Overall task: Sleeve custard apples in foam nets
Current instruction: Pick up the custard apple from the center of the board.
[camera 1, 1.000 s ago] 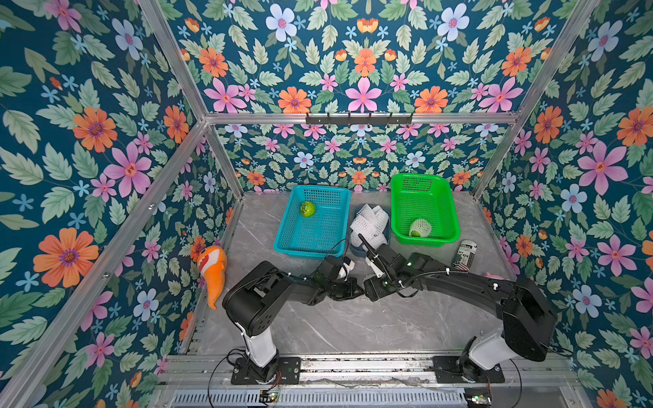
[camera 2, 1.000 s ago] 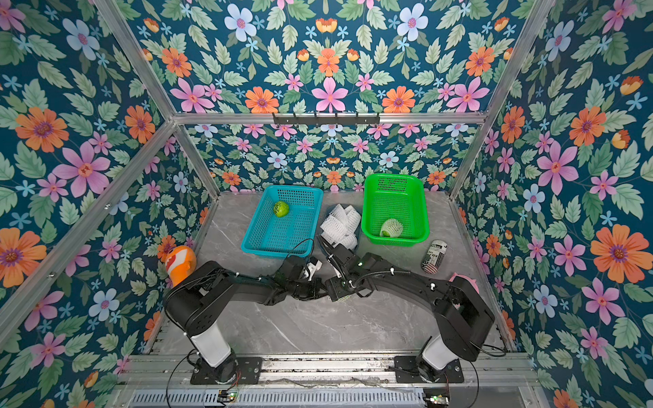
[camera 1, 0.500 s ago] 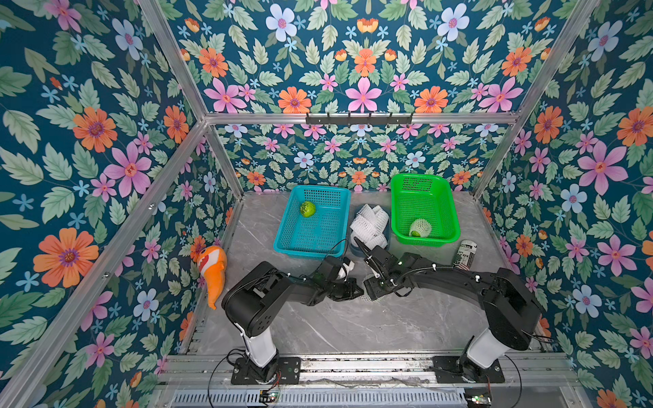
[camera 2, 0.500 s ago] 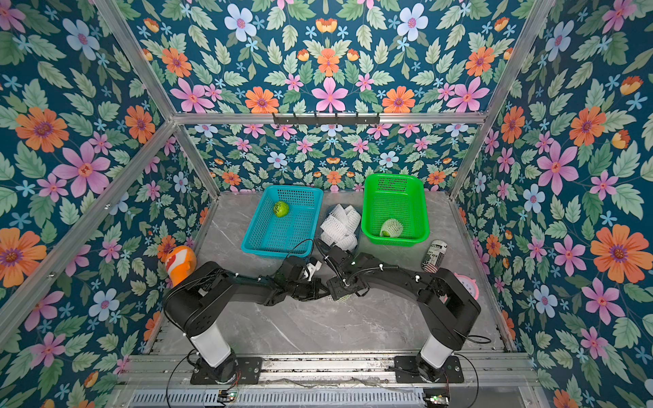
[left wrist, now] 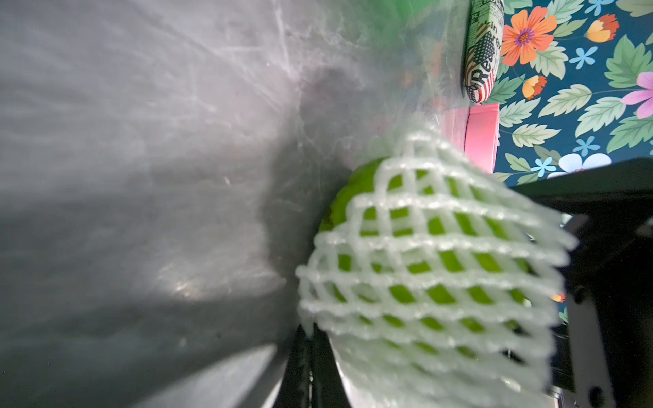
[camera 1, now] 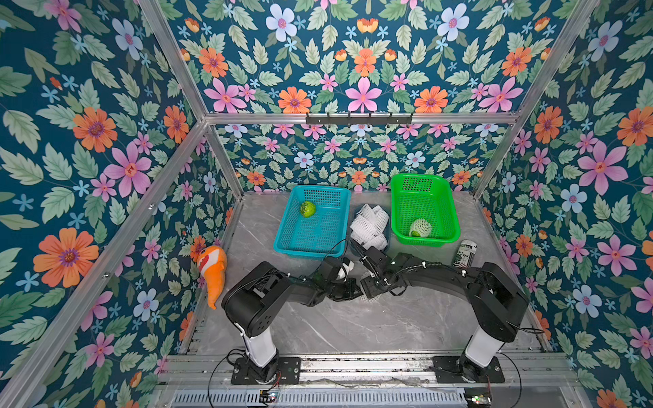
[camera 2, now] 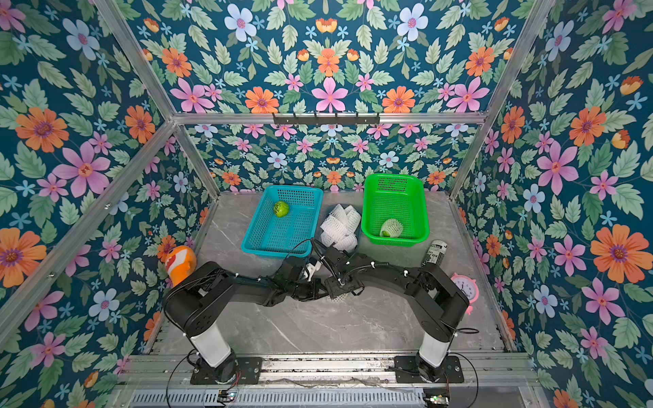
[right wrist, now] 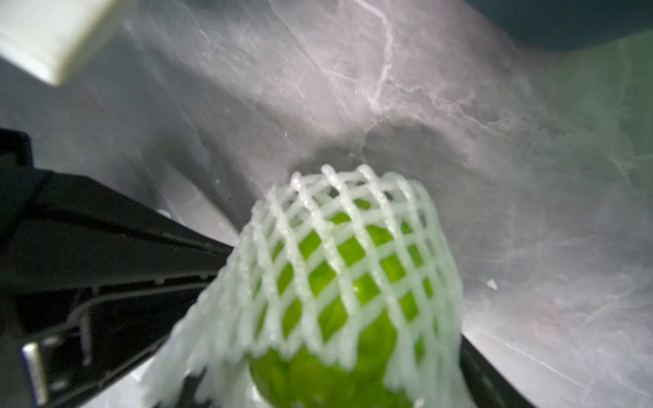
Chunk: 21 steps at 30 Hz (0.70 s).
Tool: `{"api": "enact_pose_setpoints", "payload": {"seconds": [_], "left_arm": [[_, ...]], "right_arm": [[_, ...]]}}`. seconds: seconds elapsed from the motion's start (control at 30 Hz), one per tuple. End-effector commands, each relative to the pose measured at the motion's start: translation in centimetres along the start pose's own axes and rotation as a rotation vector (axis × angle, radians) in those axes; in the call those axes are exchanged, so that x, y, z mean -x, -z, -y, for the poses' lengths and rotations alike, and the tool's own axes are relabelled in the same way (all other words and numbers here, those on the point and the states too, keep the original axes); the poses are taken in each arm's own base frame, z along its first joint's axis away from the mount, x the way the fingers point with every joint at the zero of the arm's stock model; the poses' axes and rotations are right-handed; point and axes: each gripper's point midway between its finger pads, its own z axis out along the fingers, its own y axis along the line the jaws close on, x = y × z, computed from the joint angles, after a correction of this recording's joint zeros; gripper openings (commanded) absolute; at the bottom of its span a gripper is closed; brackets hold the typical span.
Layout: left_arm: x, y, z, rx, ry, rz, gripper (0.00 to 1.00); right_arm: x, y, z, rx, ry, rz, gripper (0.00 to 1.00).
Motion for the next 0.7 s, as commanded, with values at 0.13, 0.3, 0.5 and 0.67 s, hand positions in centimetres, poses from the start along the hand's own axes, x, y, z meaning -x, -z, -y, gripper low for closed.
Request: {"api": "enact_pose_setpoints", "payload": {"seconds": [0.13,0.3,0.5,0.67], "left_arm": [[-0.1,0.0,0.1,-0.005,0.001,-0.004,0.0],[0.0,0.0,0.1,-0.005,0.001,-0.001,0.0],[-0.1,0.1,0.0,0.001,0.005,-0.001,0.0],[0.1,0.0,-0.1,0.003,0.007,0.0,0.0]], "right_arm": [[-0.7,-0.8,0.6,-0.032,-0.005,-0.036,0.81],[0.4,0.3,0.7,-0.029,-0.024,0.007,0.81],[1.0,1.3,0.8,-0.008,-0.039,0.023,0.84],[0.9,1.6,0.6,0.004,-0.032,0.015,0.88]]}}
